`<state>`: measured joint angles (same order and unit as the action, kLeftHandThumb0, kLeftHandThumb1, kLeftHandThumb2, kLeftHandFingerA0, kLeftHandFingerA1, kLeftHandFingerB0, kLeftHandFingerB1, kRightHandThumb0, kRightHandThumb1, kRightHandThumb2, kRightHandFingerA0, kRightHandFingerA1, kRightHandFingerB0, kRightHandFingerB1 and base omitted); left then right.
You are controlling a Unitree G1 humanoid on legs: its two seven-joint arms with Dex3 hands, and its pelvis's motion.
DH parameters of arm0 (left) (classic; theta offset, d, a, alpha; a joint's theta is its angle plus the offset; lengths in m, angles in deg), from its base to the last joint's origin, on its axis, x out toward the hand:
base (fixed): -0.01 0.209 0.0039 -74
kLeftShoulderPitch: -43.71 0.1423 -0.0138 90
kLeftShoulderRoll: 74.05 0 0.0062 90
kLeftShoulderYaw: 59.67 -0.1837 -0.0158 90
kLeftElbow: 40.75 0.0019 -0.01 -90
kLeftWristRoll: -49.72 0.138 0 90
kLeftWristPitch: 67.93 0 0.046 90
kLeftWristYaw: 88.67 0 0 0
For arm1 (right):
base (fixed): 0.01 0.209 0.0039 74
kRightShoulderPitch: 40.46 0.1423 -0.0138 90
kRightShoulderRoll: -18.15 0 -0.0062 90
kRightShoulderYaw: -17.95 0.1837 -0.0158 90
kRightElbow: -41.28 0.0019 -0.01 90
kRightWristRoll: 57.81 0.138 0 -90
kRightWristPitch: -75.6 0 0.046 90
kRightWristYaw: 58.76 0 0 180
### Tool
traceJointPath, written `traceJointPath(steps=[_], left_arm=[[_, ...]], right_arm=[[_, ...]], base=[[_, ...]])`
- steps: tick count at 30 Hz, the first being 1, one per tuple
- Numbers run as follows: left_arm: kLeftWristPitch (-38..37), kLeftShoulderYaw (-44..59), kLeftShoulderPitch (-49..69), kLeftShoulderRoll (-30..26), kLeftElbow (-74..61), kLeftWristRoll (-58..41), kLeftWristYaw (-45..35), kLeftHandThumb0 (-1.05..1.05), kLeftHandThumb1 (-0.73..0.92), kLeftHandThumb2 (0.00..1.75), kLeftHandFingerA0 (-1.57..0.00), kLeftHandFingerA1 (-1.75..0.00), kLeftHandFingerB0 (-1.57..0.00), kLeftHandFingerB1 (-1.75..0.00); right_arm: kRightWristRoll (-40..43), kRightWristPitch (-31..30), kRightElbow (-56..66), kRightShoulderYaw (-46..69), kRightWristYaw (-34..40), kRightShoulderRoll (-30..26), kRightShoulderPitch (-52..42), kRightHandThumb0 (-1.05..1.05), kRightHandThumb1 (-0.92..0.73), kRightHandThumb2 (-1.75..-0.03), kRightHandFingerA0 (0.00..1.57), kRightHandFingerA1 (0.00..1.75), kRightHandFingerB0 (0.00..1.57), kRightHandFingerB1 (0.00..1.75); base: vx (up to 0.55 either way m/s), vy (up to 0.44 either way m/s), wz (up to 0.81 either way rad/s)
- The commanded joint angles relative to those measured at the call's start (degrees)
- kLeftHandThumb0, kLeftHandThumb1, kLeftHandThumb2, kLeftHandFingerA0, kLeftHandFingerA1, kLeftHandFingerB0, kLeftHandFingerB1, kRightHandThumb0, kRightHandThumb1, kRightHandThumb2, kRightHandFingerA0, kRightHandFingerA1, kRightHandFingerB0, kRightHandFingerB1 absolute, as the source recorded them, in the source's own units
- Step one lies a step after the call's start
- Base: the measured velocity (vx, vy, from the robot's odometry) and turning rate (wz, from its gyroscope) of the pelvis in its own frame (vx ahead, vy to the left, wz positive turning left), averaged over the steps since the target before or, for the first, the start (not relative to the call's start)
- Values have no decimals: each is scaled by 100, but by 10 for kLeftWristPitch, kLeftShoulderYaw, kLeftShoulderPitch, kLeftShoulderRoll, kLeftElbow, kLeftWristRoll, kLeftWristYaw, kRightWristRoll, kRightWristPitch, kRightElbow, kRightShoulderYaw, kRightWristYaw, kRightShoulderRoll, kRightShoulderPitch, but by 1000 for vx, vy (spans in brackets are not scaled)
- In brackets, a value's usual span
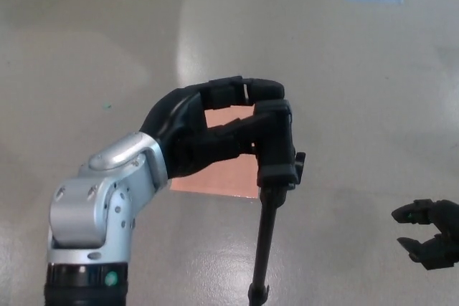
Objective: The robot uses its left hand to grab the top of a phone stand kept on the floor and rotates it anti-clockwise
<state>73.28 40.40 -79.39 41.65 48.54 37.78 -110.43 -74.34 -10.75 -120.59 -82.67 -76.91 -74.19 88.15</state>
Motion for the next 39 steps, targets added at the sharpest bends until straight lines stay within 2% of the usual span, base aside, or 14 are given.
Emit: traceJointPath(steps=[1,2,3,29,30,31,33,34,35,36,38,39], left_arm=[[144,69,-59,26,37,-70,58,-20,73,62,-116,-78,-90,-66],[147,70,-60,27,36,-67,61,-20,73,62,-116,-78,-90,-66],[152,70,-60,30,34,-60,68,-21,73,62,-119,-76,-89,-65],[192,69,-72,31,33,-82,99,-20,74,66,-120,-77,-92,-68],[193,67,-70,31,31,-82,104,-20,74,67,-121,-80,-94,-68],[190,65,-68,32,28,-82,106,-20,75,66,-120,-79,-94,-68],[187,63,-65,32,24,-84,108,-20,75,66,-120,-79,-94,-68],[178,51,-60,26,20,-83,101,-26,72,62,-115,-76,-83,-57],[172,42,-57,22,17,-83,96,-26,72,62,-115,-76,-83,-57],[162,30,-52,15,13,-82,89,-30,65,60,-103,-64,-69,-48],[157,24,-51,12,10,-82,88,-30,65,60,-103,-64,-69,-48],[134,3,-40,-9,4,-87,52,-63,53,77,-23,-44,-13,-36]], right_arm=[[1,-13,-10,3,-15,-13,14,-46,-71,-80,38,50,17,38],[2,-14,-10,4,-14,-13,14,-46,-71,-80,38,50,17,38],[1,-15,-10,3,-14,-12,13,-38,-82,-65,43,43,21,30],[-5,-13,-10,-2,-15,-13,18,-39,-83,-65,44,44,21,30],[-6,-14,-10,-3,-15,-13,19,-47,-71,-81,37,49,17,38],[-7,-15,-10,-4,-15,-13,19,-38,-83,-65,45,44,21,30],[-7,-15,-10,-4,-15,-13,19,-38,-83,-65,45,44,21,30],[-8,-14,-10,-4,-15,-13,20,-39,-83,-65,43,43,21,30],[-8,-14,-10,-4,-16,-14,20,-39,-83,-65,43,43,21,30],[-8,-14,-10,-3,-16,-14,21,-47,-71,-81,37,49,17,38],[-7,-15,-10,-2,-17,-14,21,-47,-71,-81,37,49,17,38],[-3,-10,-10,1,-18,-14,20,-45,-70,-80,38,51,17,39]], base=[[0,0,0],[0,0,0],[0,0,0],[0,0,0],[0,0,0],[0,0,0],[0,0,0],[0,0,0],[0,0,0],[0,0,0],[0,0,0],[0,0,0]])
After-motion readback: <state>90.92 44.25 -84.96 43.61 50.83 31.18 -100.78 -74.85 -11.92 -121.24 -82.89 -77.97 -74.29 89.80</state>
